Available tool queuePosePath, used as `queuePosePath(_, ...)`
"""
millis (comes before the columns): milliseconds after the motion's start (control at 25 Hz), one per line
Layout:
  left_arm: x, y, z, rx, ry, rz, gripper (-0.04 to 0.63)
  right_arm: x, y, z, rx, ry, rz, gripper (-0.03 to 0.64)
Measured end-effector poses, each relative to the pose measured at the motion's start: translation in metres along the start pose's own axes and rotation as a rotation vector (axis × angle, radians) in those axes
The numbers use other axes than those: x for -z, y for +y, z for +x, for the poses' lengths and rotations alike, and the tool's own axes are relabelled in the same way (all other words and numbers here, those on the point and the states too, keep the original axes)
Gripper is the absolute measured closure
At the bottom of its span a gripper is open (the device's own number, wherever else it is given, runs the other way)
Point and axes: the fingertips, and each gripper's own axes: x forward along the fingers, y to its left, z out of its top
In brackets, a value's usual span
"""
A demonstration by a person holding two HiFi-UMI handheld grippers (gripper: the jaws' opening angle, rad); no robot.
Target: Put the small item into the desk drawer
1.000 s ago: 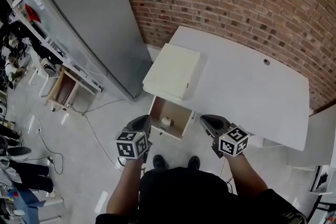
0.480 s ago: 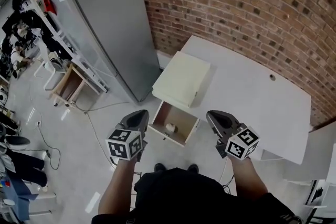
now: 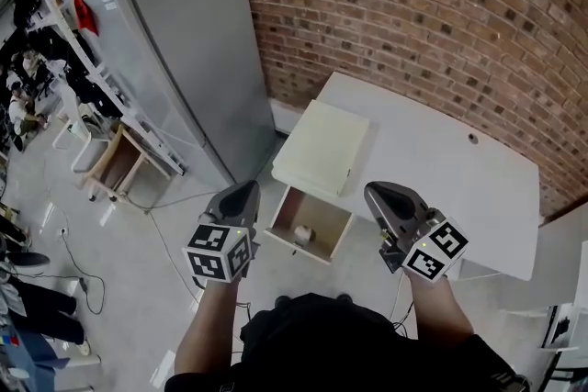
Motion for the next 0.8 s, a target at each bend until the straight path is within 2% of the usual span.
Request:
queuePosePath(160, -0.023, 0.007, -0.002, -0.009, -0.062, 0.021, 0.583, -0.015, 0.004, 0.004, 0.0, -0.033, -0.02, 0.604)
queuePosePath(280, -0.025, 0.008, -0.003, -0.022, -0.087, 0.033, 0.583, -0.013, 0.003, 0.006, 0.013, -0.02, -0.049, 0.604)
queuePosePath(520, -0.009, 0.011, -0.002, -0.016, -0.075, -0.007, 0.583, 0.003, 0.002, 0.009, 0.026, 0.025, -0.054, 0.604)
queuePosePath(800, -0.001, 0.015, -0.002, -0.022, -0.062, -0.034, 0.583, 0.009, 0.007, 0.013, 0.001, 0.046, -0.059, 0.604)
